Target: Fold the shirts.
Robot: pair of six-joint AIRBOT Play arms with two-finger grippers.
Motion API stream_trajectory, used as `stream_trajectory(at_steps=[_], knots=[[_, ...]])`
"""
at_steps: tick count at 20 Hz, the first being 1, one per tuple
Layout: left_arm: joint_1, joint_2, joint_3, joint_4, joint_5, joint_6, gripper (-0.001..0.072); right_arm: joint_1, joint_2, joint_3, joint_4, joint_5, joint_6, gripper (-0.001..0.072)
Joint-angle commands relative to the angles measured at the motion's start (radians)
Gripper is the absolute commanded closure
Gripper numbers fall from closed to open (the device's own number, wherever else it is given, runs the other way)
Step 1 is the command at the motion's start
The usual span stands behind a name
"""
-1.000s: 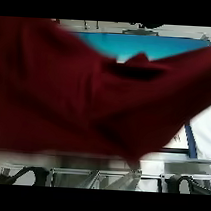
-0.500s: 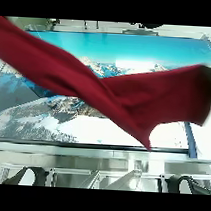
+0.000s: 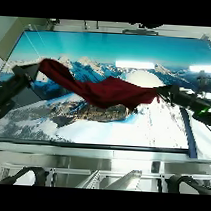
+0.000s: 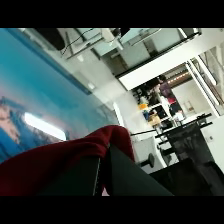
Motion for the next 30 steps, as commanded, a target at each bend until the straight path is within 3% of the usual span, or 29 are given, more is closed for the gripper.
stream_trajectory(at_steps=[1,2,4,6,7,8,9,11,13,14,15,17,20,23,26,30], knots=[[0.045,-0.167,-0.009,0.014,-0.005,0.066,0.0687,-0.004,-0.149,0.035,0.145,-0.006,-0.183,0.0463],[0.076,-0.201,-0.009,0.014,-0.016,0.066,0.0687,-0.008,-0.149,0.048,0.139,-0.006,-0.197,0.0452],[0.146,-0.261,-0.009,0.014,-0.06,0.075,0.0686,-0.02,-0.135,0.064,0.09,0.015,-0.195,0.0258],[0.211,-0.309,-0.01,0.015,-0.151,0.077,0.0684,-0.017,-0.12,0.064,-0.01,0.115,-0.126,0.025],[0.24,-0.329,-0.01,0.015,-0.212,0.099,0.0648,-0.01,-0.117,0.063,-0.084,0.159,-0.071,0.0252],[0.263,-0.345,-0.01,0.016,-0.271,0.126,0.0453,0.009,-0.116,0.06,-0.161,0.175,-0.013,0.0252],[0.284,-0.361,-0.01,0.021,-0.323,0.129,0.0373,0.041,-0.116,0.055,-0.247,0.177,0.048,0.0252],[0.319,-0.371,0.003,0.078,-0.367,0.13,0.0373,0.111,-0.116,0.045,-0.328,0.177,0.111,0.0252],[0.351,-0.354,0.096,0.292,-0.389,0.126,0.0372,0.164,-0.116,0.045,-0.325,0.177,0.127,0.0254],[0.352,-0.331,0.153,0.414,-0.388,0.102,0.0373,0.177,-0.116,0.045,-0.327,0.177,0.127,0.0294],[0.349,-0.296,0.209,0.515,-0.376,0.037,0.0373,0.183,-0.116,0.045,-0.327,0.179,0.127,0.0382],[0.331,-0.214,0.303,0.568,-0.344,-0.047,0.0373,0.183,-0.116,0.045,-0.327,0.2,0.127,0.0339],[0.305,-0.099,0.436,0.65,-0.23,-0.145,0.0372,0.183,-0.116,0.045,-0.34,0.246,0.137,0.0344],[0.216,-0.037,0.496,0.917,-0.227,-0.259,0.0371,0.184,-0.115,0.029,-0.394,0.313,0.167,0.0344],[0.039,-0.046,0.494,1.045,-0.282,-0.299,0.0371,0.185,-0.106,-0.031,-0.393,0.35,0.168,0.0345],[-0.145,-0.107,0.496,1.392,-0.278,-0.488,0.0371,0.186,-0.005,-0.215,-0.394,0.375,0.167,0.0348]])
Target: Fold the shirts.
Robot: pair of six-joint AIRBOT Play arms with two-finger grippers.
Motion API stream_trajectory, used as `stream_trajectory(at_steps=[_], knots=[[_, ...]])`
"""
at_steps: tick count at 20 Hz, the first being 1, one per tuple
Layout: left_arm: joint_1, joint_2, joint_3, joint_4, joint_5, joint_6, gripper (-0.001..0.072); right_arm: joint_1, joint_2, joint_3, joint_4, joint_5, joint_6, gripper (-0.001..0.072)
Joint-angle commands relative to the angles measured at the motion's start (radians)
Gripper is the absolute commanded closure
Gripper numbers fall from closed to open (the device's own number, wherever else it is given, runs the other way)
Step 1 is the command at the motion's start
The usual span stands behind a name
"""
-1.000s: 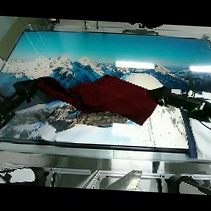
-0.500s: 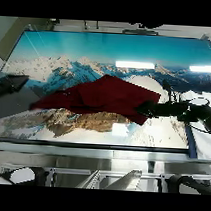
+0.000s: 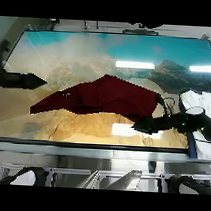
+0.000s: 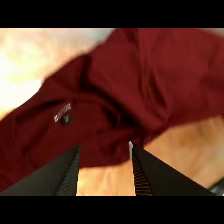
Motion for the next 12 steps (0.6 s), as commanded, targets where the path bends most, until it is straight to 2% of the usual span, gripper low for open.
stream_trajectory(at_steps=[1,3,4,5,6,7,10,12], knots=[[-0.121,-0.028,0.01,0.386,0.001,-0.187,0.0371,0.0,0.104,-0.15,-0.009,0.016,0.004,0.0348],[-0.109,-0.028,0.037,0.598,0.002,-0.279,0.0371,0.0,0.184,-0.211,-0.01,-0.1,0.019,0.0346],[-0.085,-0.028,0.05,0.658,0.011,-0.299,0.0371,0.002,0.214,-0.235,-0.008,-0.187,0.028,0.0338],[-0.054,-0.028,0.053,0.67,0.028,-0.299,0.0371,0.002,0.233,-0.251,-0.009,-0.271,0.028,0.0265],[-0.015,-0.033,0.052,0.669,0.045,-0.296,0.0371,0.002,0.234,-0.256,-0.01,-0.338,0.031,0.0122],[0.016,-0.042,0.048,0.669,0.056,-0.295,0.0371,0.001,0.228,-0.256,-0.009,-0.393,0.031,0.007],[0.09,-0.101,0.032,0.665,0.059,-0.267,0.0371,0.001,0.211,-0.255,0.058,-0.553,0.031,0.007],[0.104,-0.15,0.032,0.62,0.053,-0.208,0.0371,0.001,0.202,-0.255,0.094,-0.619,0.028,0.0071]])
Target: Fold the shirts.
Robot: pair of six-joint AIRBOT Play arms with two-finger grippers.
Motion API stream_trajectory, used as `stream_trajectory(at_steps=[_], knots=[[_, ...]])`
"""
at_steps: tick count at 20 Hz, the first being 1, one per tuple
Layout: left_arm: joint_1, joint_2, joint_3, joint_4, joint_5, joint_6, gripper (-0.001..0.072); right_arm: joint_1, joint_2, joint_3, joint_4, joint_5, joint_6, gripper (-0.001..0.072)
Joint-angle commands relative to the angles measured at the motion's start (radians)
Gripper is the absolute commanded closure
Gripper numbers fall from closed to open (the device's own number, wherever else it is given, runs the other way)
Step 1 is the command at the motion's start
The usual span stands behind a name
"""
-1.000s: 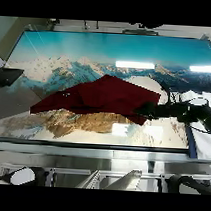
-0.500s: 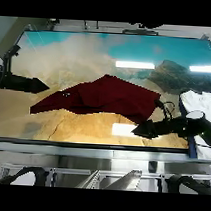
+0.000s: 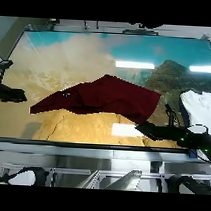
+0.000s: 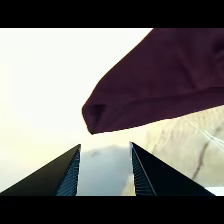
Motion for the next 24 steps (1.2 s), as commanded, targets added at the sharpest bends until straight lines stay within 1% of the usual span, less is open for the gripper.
stream_trajectory(at_steps=[1,3,4,7,9,13,15,17,18,19,20,21,23,24], knots=[[0.04,-0.079,0.0,-0.054,-0.003,0.091,0.0371,0.001,-0.011,-0.007,0.069,-0.182,0.003,0.0071],[0.033,-0.143,0.03,-0.132,-0.037,0.157,0.0371,0.001,-0.031,-0.005,0.122,-0.196,-0.01,0.0072],[0.025,-0.175,0.048,-0.146,-0.056,0.179,0.0371,0.001,-0.041,-0.004,0.158,-0.201,-0.034,0.0072],[-0.013,-0.272,0.102,-0.148,-0.084,0.254,0.0371,0.001,-0.077,-0.004,0.297,-0.202,-0.147,0.0073],[-0.039,-0.338,0.15,-0.148,-0.121,0.294,0.0371,0.001,-0.094,-0.004,0.344,-0.2,-0.186,0.0073],[-0.055,-0.417,0.224,-0.137,-0.169,0.306,0.037,0.001,-0.106,-0.004,0.344,-0.2,-0.186,0.0073],[-0.054,-0.432,0.224,-0.1,-0.176,0.306,0.0371,0.001,-0.106,-0.004,0.344,-0.2,-0.185,0.0073],[-0.055,-0.431,0.225,-0.098,-0.164,0.305,0.0376,0.001,-0.106,-0.004,0.344,-0.2,-0.185,0.0073],[-0.059,-0.429,0.225,-0.108,-0.155,0.293,0.0436,0.001,-0.106,-0.004,0.345,-0.2,-0.185,0.0076],[-0.063,-0.423,0.225,-0.115,-0.156,0.295,0.0709,0.001,-0.106,-0.004,0.355,-0.199,-0.185,0.0129],[-0.07,-0.416,0.225,-0.115,-0.147,0.285,0.0686,0.002,-0.105,-0.003,0.367,-0.195,-0.186,0.0403],[-0.079,-0.406,0.224,-0.116,-0.138,0.274,0.0686,0.002,-0.106,-0.003,0.371,-0.196,-0.19,0.054],[-0.094,-0.372,0.225,-0.18,-0.131,0.267,0.0685,0.002,-0.106,-0.002,0.373,-0.2,-0.2,0.0692],[-0.1,-0.352,0.225,-0.245,-0.132,0.268,0.0685,0.002,-0.106,0.002,0.379,-0.2,-0.2,0.0691]])
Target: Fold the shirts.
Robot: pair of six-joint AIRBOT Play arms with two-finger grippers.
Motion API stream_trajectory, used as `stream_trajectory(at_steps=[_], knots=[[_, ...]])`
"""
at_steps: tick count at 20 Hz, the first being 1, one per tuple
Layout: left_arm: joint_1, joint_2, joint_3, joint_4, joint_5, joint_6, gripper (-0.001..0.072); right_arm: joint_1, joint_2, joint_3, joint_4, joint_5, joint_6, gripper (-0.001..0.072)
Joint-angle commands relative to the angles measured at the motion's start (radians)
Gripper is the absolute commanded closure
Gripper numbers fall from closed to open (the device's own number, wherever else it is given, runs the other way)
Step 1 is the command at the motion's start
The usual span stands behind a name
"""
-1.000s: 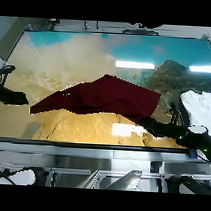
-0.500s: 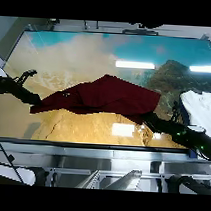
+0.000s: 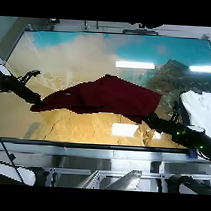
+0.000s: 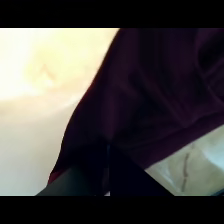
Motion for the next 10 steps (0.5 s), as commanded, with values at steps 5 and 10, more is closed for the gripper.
stream_trajectory(at_steps=[5,10], knots=[[0.008,0.169,0.002,-0.534,-0.072,0.047,0.0685,-0.001,0.017,0.102,0.031,0.145,-0.061,0.0693],[0.124,0.332,0.002,-1.41,-0.346,0.12,0.0685,-0.003,0.211,0.328,0.035,0.312,-0.028,0.0692]])
